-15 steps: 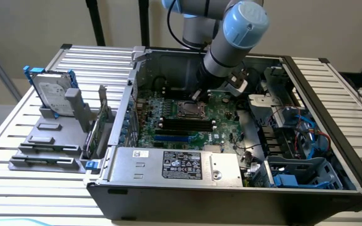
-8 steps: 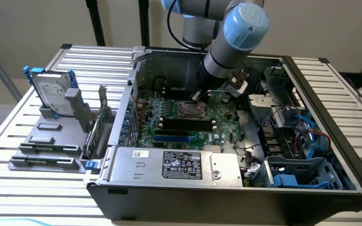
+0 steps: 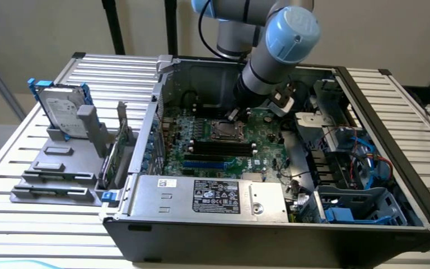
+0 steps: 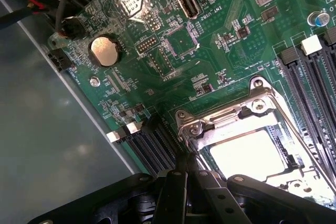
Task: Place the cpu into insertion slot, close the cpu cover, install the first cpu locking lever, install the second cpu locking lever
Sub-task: 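Install the first cpu locking lever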
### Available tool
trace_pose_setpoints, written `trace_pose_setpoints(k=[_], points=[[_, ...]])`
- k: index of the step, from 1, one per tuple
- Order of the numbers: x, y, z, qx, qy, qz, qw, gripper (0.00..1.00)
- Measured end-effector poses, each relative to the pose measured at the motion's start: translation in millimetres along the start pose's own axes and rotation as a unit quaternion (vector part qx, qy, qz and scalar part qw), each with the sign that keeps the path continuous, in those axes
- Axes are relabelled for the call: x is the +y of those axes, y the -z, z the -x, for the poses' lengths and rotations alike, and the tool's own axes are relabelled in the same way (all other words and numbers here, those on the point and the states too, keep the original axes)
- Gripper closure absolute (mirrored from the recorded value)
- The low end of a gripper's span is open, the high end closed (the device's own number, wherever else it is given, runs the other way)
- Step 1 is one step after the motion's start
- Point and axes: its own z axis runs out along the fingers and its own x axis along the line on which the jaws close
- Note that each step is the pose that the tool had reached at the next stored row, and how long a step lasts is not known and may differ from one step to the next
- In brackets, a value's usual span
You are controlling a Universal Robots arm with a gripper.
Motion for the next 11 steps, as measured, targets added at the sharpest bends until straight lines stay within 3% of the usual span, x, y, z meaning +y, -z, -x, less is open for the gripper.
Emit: trace_pose_setpoints(k=[5,11], points=[[0.2,-0.1,-0.1,0.0045,0.002,-0.0032,1.0000,0.89],[-0.5,2.3,-0.5,0.0040,0.002,-0.0045,1.0000,0.89]])
